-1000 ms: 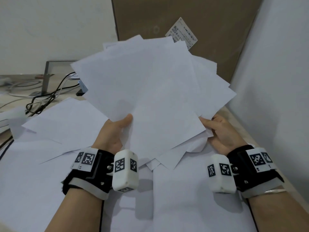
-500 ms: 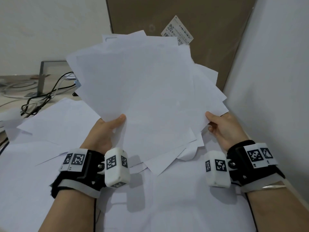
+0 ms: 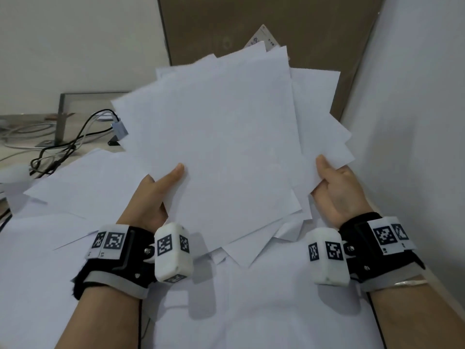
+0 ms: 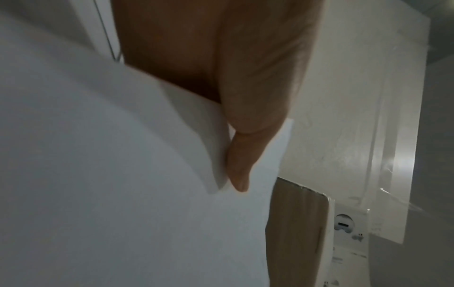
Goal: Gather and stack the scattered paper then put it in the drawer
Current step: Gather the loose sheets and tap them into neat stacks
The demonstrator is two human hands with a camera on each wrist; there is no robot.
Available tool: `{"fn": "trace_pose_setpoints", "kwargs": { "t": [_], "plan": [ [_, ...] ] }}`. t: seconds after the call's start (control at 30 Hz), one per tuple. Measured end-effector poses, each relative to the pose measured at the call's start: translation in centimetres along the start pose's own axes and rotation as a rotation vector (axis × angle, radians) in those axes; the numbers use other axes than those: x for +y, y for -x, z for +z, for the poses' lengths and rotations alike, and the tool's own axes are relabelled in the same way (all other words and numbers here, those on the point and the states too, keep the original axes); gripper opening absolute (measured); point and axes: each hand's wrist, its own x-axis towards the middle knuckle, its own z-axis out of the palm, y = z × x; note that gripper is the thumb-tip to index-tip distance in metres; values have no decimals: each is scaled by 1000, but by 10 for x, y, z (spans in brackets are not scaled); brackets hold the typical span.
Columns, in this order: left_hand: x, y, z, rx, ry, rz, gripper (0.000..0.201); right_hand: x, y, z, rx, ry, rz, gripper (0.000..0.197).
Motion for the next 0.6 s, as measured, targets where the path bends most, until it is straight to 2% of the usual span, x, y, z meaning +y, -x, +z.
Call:
{"fn": "trace_pose_setpoints", "kwargs": {
  "t": [0.1, 0.23, 0.3, 0.47, 0.6],
  "plan": [
    [-2, 2, 3, -28, -32, -52, 26, -1, 1, 2, 50, -33, -35, 19],
    [-4, 6, 8, -92, -83, -205, 41, -1, 4, 6, 34, -97, -46, 23],
    [-5, 7, 11, -118, -113, -248, 38, 0, 4, 6, 49, -108, -27, 24],
    [-13, 7, 16, -134, -197, -317, 31, 2, 3, 8, 71, -94, -1, 25],
    [-20, 3, 15, -83, -134, -302, 31, 2, 1, 7, 91, -66, -27, 23]
  ]
}}
